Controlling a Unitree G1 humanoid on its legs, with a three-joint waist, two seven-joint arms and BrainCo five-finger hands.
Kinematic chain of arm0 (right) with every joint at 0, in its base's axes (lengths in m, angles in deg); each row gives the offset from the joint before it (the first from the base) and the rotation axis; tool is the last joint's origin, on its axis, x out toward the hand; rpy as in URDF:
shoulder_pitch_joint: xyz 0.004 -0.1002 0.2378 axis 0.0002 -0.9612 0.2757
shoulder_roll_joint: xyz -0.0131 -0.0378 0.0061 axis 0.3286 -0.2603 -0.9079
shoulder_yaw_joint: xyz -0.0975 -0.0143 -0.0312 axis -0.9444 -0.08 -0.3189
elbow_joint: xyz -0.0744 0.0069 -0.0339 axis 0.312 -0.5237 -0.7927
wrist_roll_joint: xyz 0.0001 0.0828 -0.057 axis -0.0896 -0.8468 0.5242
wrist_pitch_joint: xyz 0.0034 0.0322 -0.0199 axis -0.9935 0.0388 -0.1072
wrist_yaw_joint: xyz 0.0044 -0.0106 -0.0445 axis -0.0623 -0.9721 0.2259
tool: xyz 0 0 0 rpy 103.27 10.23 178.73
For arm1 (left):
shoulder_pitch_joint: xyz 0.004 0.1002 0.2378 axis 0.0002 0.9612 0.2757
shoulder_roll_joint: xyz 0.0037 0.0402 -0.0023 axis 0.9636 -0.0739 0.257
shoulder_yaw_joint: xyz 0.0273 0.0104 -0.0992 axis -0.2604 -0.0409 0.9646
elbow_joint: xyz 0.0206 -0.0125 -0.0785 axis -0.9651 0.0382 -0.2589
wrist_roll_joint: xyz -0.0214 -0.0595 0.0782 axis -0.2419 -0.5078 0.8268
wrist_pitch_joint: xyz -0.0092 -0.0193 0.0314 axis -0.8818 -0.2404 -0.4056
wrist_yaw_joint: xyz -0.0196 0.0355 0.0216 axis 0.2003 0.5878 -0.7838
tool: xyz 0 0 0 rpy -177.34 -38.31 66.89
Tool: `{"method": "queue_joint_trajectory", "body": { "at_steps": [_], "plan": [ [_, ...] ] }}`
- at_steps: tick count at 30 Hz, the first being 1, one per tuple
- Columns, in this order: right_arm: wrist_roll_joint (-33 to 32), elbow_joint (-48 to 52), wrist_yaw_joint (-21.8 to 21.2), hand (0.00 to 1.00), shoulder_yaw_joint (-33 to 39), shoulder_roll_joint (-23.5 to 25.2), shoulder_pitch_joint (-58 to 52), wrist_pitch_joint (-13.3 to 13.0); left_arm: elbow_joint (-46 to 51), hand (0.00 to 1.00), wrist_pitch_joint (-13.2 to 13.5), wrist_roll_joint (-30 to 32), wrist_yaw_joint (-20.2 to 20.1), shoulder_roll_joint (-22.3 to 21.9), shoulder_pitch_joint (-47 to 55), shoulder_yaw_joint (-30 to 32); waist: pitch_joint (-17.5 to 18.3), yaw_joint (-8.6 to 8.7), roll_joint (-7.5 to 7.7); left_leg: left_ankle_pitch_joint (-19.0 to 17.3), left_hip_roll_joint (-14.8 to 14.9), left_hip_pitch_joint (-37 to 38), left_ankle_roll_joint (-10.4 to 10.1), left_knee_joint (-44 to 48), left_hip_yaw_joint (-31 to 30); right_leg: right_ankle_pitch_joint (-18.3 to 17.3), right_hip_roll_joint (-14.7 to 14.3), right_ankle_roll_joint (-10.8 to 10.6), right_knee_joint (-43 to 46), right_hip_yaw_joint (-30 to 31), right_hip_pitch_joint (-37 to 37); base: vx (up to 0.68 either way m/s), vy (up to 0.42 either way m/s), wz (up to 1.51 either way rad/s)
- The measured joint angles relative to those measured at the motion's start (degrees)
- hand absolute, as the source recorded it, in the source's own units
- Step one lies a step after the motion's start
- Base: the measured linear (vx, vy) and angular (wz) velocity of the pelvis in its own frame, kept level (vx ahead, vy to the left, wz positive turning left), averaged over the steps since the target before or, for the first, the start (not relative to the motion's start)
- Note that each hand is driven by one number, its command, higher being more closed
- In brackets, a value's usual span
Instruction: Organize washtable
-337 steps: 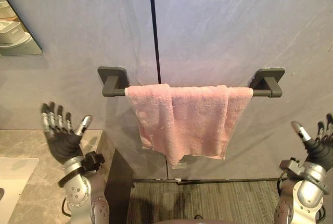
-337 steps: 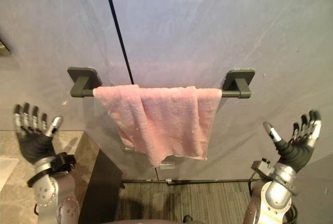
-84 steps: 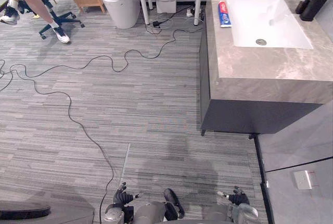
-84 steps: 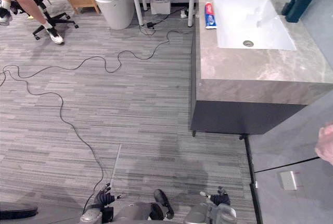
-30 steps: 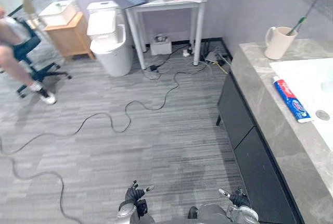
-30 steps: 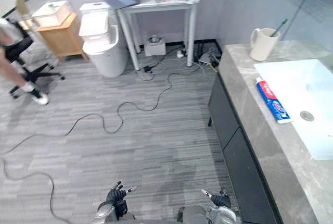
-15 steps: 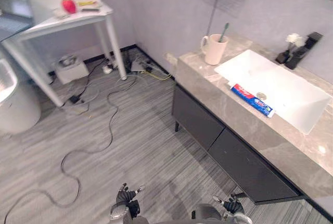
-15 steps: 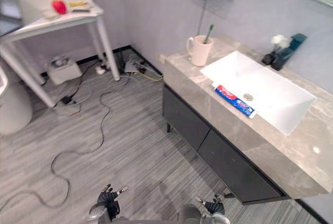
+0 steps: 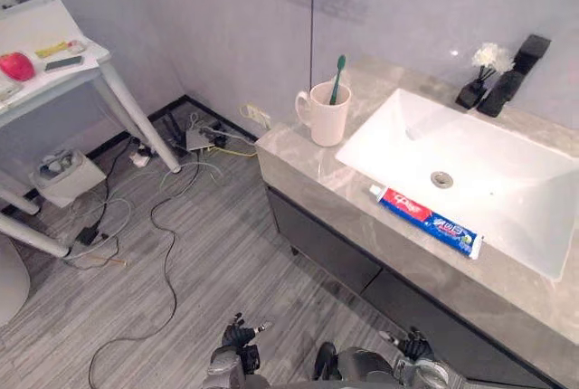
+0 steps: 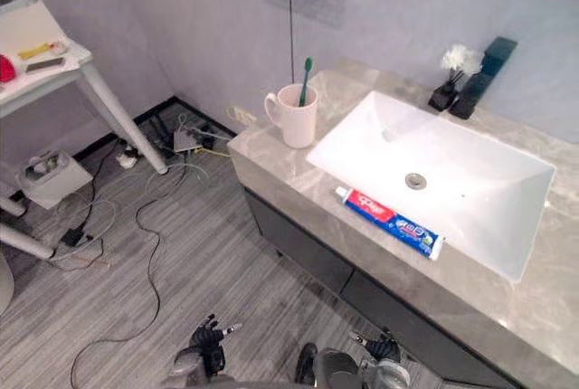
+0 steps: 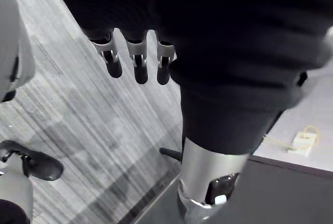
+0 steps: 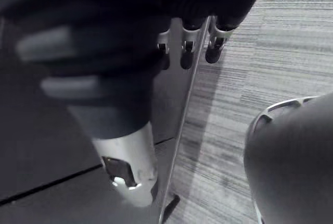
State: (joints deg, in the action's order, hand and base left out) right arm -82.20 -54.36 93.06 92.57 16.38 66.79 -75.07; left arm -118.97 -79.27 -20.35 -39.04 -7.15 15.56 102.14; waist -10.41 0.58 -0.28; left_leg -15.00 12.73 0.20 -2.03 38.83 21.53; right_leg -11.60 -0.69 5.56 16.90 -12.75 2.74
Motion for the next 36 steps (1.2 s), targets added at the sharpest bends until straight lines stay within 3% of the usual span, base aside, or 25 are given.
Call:
{"method": "queue_joint_trajectory", "body": {
  "at_steps": [1,5,6,10,12,15,17,18,20,22,23,27,32,34,35,36],
  "plan": [
    [-0.03,-0.02,0.02,0.0,0.0,-0.03,0.0,0.02,0.07,0.0,0.02,0.0,0.0,-0.01,0.01,0.0,0.02,-0.07,-0.04,-0.32,-0.17,-0.34,-0.16,-0.96,-0.61,0.02,-0.04,-0.09,-0.01,0.64,-0.18,0.18,0.128,-1.1],
    [-0.02,-0.16,0.02,0.0,-1.59,-0.59,-0.51,-0.1,0.36,0.0,0.45,-0.01,0.03,-0.19,-0.01,0.0,0.43,-1.27,-0.09,-0.11,-5.2,-2.54,-1.06,-17.9,-16.06,-0.85,0.01,-3.3,0.98,10.04,-0.3,0.15,0.246,-1.23],
    [-0.07,-0.2,0.02,0.0,-2.3,-1.1,-0.9,-0.14,0.27,0.0,0.44,0.02,0.03,-0.49,0.29,-0.01,1.33,-1.41,-0.86,3.57,-5.64,-2.44,-2.34,-21.13,-18.91,-1.92,-0.33,-4.84,3.02,12.81,0.68,0.13,0.237,-1.15],
    [0.0,-0.23,-0.04,0.0,-2.21,0.35,-2.17,-0.14,-0.9,0.0,0.41,0.05,0.13,0.07,0.59,0.48,4.6,-1.32,2.07,2.4,-7.85,-0.04,-0.78,-22.73,-12.55,-1.64,2.37,-7.3,1.7,17.29,0.34,0.24,0.333,-0.7],
    [0.05,-0.25,-0.11,0.0,-2.23,0.95,-2.63,-0.08,-0.91,0.0,0.36,0.05,0.05,0.26,0.52,0.46,4.83,-1.43,2.4,2.4,-8.95,1.81,-0.76,-24.15,-9.48,-0.81,3.15,-8.68,0.49,19.13,0.3,0.15,0.207,-0.55],
    [0.31,-0.16,-0.16,0.0,-2.18,0.79,-1.78,-0.1,-1.03,0.0,0.37,0.05,0.04,0.4,1.15,0.46,4.4,-1.51,1.67,2.36,-8.87,5.43,-0.64,-26.18,-4.9,0.07,3.95,-10.16,3.52,17.2,0.95,0.08,0.114,-0.74],
    [0.46,-0.12,-0.15,0.0,-2.1,0.42,-1.61,-0.14,-1.54,0.0,0.35,0.05,0.05,0.55,1.21,0.33,4.08,-1.46,1.14,2.51,-8.64,8.19,-0.37,-27.53,-1.96,-0.28,5.66,-10.54,9.11,9.68,3.36,0.02,0.045,-0.57],
    [0.68,-0.11,-0.15,0.0,-1.97,0.14,-1.69,-0.15,-1.82,0.0,0.36,0.05,0.04,0.68,1.24,-0.15,4.03,-1.43,1.05,2.49,-8.69,9.44,-0.13,-28.47,-0.54,-1.54,8.1,-10.2,11.25,3.06,4.19,0.02,0.024,-0.44],
    [1.54,-0.15,-0.16,0.0,-1.76,0.18,-1.96,-0.14,-2.02,0.0,0.37,0.05,0.0,1.23,1.26,-0.39,4.02,-1.45,1.35,2.43,-8.81,10.21,-0.13,-28.99,-0.07,-0.65,11.17,-8.96,10.05,-2.01,4.75,0.05,-0.043,-0.24],
    [2.02,-0.29,-0.16,0.0,-1.67,0.21,-2.0,-0.14,-2.71,0.0,0.42,0.05,0.0,1.49,1.05,-0.46,4.13,-1.34,1.17,2.53,-8.34,9.92,-0.33,-29.0,-0.89,-0.82,10.16,-8.67,7.95,-1.45,4.25,0.07,-0.145,-0.12],
    [2.04,-0.41,-0.4,0.0,-1.57,-0.59,-1.83,-0.18,-2.89,0.0,0.49,0.06,-0.03,1.21,0.92,-0.32,3.39,-1.32,-0.28,2.59,-7.64,9.85,-0.44,-29.03,-1.36,-0.78,9.16,-8.59,6.74,-1.4,3.41,0.05,-0.17,-0.1],
    [2.13,-1.4,-1.01,0.0,0.38,-1.74,-1.23,-0.18,-3.01,0.0,0.49,0.05,-0.12,0.02,1.19,0.3,3.28,-1.32,-2.23,4.37,-6.62,10.54,-2.63,-29.7,-2.31,-0.11,7.37,-7.54,2.49,-1.99,0.69,0.02,-0.123,0.0],
    [2.24,-1.94,-1.05,0.0,0.04,-0.48,-1.48,-0.09,-1.36,0.0,0.49,-0.07,-0.12,0.34,1.22,1.22,3.01,-1.68,0.17,4.39,-4.36,5.69,-2.67,-17.82,-4.01,0.42,6.74,-7.08,-1.54,-2.88,-3.16,-0.04,-0.084,0.1],
    [1.83,-1.89,-0.97,0.0,0.09,-0.43,-1.49,0.0,-1.17,0.0,0.49,-0.31,-0.09,0.48,1.18,1.18,2.97,-1.65,0.26,4.36,-3.85,4.24,-2.68,-15.4,-3.99,1.25,6.56,-6.89,-2.88,-2.6,-3.56,0.02,0.001,-0.07],
    [1.74,-1.9,-0.97,0.0,0.1,-0.4,-1.43,0.1,-1.09,0.0,0.51,-0.51,-0.07,0.68,1.17,1.23,2.97,-1.67,0.33,3.61,-4.24,4.19,-2.31,-16.0,-4.05,1.71,6.67,-6.95,-3.63,-2.04,-3.55,0.02,0.072,-0.13],
    [1.69,-1.9,-0.93,0.0,0.1,-0.28,-1.32,0.15,-0.71,0.0,0.48,-0.51,-0.08,0.61,1.12,1.24,2.77,-1.69,0.66,2.41,-5.23,4.14,-0.59,-18.23,-4.6,2.19,7.1,-7.06,-4.25,-1.25,-3.59,0.02,0.091,-0.15]
  ]
}}
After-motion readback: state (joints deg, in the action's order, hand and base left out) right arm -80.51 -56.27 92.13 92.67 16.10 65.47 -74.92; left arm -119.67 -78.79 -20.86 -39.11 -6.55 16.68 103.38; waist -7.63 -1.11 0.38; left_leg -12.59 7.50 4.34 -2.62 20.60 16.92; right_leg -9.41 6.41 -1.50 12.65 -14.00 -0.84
